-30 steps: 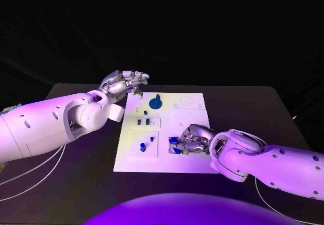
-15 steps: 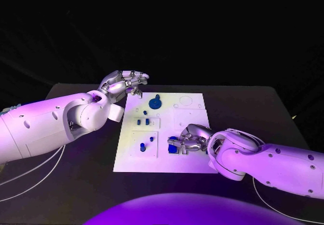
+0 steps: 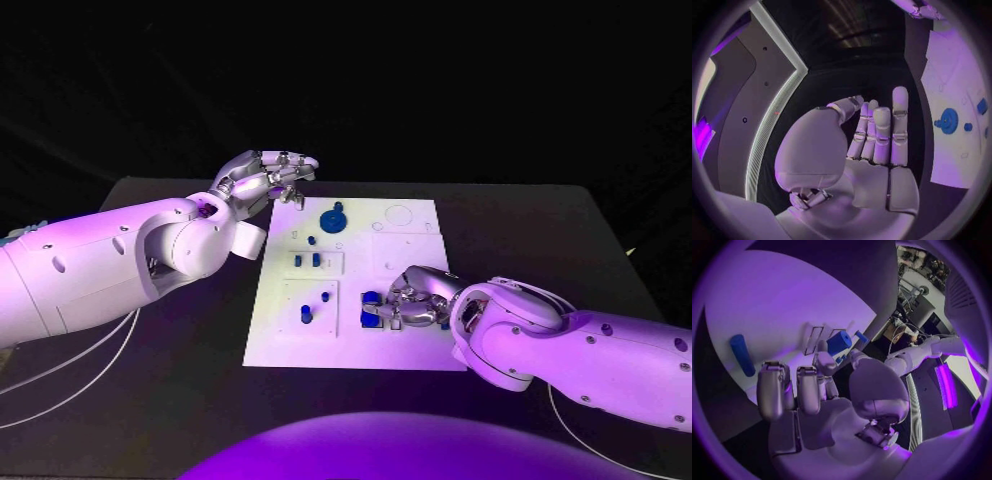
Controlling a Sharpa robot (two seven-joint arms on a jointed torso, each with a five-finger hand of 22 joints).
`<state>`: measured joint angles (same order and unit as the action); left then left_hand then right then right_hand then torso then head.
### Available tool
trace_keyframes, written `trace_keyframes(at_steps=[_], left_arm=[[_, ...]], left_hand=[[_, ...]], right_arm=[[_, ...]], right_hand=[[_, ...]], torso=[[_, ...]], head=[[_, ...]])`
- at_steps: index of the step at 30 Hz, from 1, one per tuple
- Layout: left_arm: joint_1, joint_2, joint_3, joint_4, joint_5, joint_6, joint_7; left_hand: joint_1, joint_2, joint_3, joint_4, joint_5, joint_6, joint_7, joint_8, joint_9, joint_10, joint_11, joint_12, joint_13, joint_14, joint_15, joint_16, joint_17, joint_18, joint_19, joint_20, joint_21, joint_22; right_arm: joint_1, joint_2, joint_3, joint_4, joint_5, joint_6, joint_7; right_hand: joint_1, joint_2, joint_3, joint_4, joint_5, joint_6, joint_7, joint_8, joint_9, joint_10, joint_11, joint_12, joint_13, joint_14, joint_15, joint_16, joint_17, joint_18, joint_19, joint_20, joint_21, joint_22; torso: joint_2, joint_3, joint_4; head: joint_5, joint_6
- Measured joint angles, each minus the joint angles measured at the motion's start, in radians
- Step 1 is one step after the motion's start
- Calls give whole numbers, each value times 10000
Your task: Assemble the parts on the task board
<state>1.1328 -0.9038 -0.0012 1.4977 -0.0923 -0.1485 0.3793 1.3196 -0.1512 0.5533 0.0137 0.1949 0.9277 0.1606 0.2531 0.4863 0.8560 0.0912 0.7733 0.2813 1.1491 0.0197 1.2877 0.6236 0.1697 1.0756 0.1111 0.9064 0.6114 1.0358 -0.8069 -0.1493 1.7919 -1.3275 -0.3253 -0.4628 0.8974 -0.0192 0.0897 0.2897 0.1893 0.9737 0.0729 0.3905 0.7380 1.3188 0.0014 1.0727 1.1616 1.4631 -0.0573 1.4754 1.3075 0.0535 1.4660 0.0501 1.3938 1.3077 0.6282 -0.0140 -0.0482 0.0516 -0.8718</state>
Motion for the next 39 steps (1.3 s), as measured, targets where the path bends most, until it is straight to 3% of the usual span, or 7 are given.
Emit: trace_keyframes(at_steps=[6,17,28,33,35,39], left_arm=[[0,-25,0,15,0,3,-14],[0,-37,0,25,0,8,-28],[0,-40,0,31,-1,10,-33],[0,-41,0,37,-1,12,-35],[0,-42,0,38,-1,12,-36],[0,-44,0,38,-1,13,-37]], left_hand=[[0,0,0,0,0,0,0,0,8,0,0,0,0,0,0,0,-4,0,0,0,0,-1],[0,0,-29,29,0,0,0,0,20,0,0,0,-8,-38,38,0,-4,0,0,0,0,-1],[-54,54,-1,57,0,0,0,0,34,0,0,0,-8,-38,38,0,-4,0,0,0,0,-2],[-53,53,-1,57,0,0,0,0,35,0,0,0,-8,-38,38,0,-1,1,0,-1,0,-3],[-53,53,-1,57,0,0,0,0,42,0,0,0,-8,-38,38,0,7,1,0,-1,0,-3],[-53,53,-1,57,0,1,0,0,42,0,0,0,-7,-38,38,0,11,1,0,-1,0,-3]], right_arm=[[-27,-147,0,166,-85,-8,178],[-65,-210,-3,151,-115,6,329],[-63,-68,12,-117,-105,82,431],[-56,-39,32,-171,-119,117,527],[-52,-35,40,-173,-132,129,568],[-43,-33,51,-171,-171,135,652]], right_hand=[[944,-64,-27,-27,25,0,0,77,26,212,-32,119,229,36,-39,0,0,0,0,0,0,-1],[1099,-84,-54,-54,24,0,1,77,26,212,-32,119,260,36,-39,0,-1,0,0,1,0,-3],[1247,57,-68,-41,199,0,1,77,35,251,-65,208,340,35,-38,0,-1,1,-1,1,1,-4],[1762,-61,-66,-43,276,0,1,77,34,320,-68,207,396,35,-38,-1,-1,0,0,1,1,4],[2162,-163,49,-157,-257,0,1,77,27,320,-68,227,451,35,-38,-1,-2,0,22,-22,-59,4],[2478,-218,113,-220,-444,0,1,77,-4,320,-68,247,473,35,-38,-1,-2,-1,37,-37,-60,4]], torso=[[10,5,-6],[3,2,6],[7,0,6],[6,2,3],[6,2,0],[4,2,-5]], head=[[26,-7],[53,-9],[51,-10],[51,-10],[51,-10],[51,-10]])
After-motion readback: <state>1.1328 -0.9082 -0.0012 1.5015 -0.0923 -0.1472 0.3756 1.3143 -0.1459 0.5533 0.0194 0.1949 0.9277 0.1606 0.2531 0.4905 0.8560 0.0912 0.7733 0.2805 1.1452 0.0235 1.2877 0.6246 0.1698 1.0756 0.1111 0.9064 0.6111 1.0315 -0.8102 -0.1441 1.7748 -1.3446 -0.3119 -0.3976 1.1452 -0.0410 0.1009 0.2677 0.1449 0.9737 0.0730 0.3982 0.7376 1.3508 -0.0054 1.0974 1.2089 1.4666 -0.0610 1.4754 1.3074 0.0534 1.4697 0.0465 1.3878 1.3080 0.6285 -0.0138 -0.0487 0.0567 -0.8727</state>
